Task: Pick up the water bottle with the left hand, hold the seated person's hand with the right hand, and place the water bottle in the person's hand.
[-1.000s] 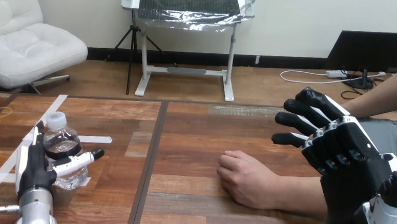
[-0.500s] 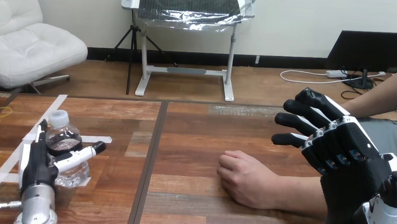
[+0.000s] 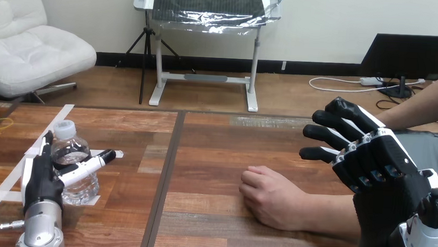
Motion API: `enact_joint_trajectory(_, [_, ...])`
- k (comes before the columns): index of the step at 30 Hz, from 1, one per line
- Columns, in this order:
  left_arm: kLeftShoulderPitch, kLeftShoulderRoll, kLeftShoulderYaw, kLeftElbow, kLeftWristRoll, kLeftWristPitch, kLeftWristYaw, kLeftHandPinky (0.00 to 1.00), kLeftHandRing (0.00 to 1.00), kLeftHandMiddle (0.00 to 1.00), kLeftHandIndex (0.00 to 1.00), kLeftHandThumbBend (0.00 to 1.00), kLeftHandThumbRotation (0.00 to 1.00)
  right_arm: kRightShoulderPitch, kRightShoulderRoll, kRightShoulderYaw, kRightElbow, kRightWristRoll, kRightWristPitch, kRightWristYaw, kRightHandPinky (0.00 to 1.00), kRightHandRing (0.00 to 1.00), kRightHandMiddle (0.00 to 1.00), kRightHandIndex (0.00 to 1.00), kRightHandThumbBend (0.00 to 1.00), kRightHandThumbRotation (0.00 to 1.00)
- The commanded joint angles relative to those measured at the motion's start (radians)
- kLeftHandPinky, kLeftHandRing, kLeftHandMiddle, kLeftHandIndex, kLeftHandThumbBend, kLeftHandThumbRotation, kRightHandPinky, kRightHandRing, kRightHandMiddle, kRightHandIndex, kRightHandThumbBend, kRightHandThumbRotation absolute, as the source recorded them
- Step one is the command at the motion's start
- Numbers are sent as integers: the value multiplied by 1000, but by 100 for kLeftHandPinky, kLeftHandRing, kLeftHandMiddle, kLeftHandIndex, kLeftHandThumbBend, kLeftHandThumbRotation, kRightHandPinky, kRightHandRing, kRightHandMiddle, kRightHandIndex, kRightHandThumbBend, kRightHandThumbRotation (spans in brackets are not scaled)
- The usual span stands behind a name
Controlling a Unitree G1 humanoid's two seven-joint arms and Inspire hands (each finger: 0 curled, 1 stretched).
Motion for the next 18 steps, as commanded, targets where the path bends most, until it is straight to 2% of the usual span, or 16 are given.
enact_joint_trajectory(1, [-86,-3,9,-44,-15,6,9,82,87,87,86,95,15,-52,1,-4,-14,5,0,-1,66,76,79,79,97,95])
enact_joint_trajectory(12, [-89,-18,35,-69,-68,23,2,66,73,73,70,88,9,-51,2,-2,-17,2,2,-3,66,76,79,79,97,96])
enact_joint_trajectory(18, [-87,-25,40,-76,-81,10,14,55,59,64,63,85,4,-50,0,-1,-20,5,6,-3,66,76,79,79,97,96])
